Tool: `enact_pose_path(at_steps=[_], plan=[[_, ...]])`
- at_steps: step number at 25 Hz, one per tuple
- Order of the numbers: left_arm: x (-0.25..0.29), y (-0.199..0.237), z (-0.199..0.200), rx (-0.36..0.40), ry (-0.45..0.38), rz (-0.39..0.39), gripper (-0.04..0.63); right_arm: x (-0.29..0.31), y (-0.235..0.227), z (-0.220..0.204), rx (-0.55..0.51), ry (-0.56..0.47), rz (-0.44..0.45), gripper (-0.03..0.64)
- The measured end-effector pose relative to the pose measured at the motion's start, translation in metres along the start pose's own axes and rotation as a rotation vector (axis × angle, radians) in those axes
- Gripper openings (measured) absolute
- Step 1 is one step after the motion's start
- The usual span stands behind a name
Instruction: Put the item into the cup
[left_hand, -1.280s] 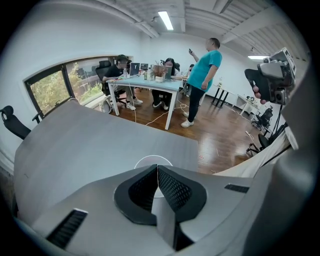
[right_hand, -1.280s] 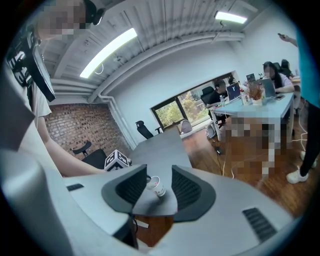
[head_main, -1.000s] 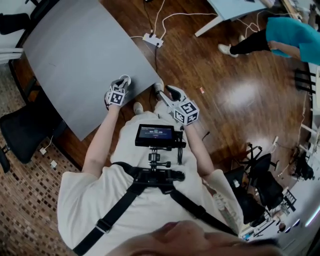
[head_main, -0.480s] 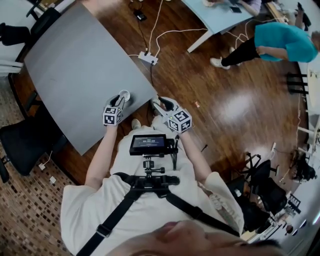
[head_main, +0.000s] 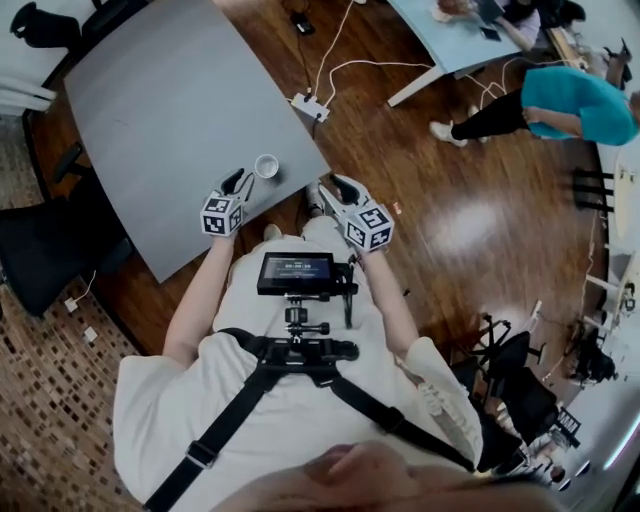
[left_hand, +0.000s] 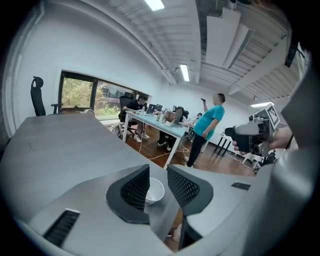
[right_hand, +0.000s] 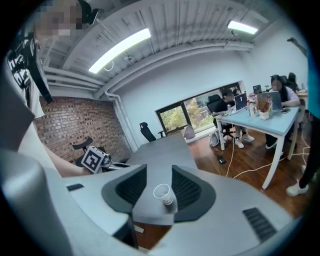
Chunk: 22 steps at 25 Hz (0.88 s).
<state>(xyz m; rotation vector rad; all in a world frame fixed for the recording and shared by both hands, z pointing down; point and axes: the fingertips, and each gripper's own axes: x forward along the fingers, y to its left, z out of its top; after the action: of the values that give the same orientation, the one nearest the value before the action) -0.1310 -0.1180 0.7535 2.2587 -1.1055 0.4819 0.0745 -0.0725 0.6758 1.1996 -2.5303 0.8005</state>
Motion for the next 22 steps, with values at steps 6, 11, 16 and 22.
enact_pose_path(at_steps=[6,11,16,22], plan=[[-0.062,0.014,-0.011,-0.036,-0.072,0.003,0.115,-0.009,0.028,0.004,-0.029,-0.051,-0.037,0.178],[-0.122,0.028,-0.032,-0.068,-0.128,0.003,0.115,-0.016,0.062,-0.003,-0.070,-0.063,-0.059,0.178],[-0.124,0.023,-0.026,-0.084,-0.141,0.001,0.114,-0.017,0.066,-0.004,-0.107,-0.047,-0.079,0.178],[-0.140,0.026,-0.036,-0.105,-0.145,0.006,0.114,-0.014,0.080,-0.005,-0.146,-0.048,-0.084,0.178]])
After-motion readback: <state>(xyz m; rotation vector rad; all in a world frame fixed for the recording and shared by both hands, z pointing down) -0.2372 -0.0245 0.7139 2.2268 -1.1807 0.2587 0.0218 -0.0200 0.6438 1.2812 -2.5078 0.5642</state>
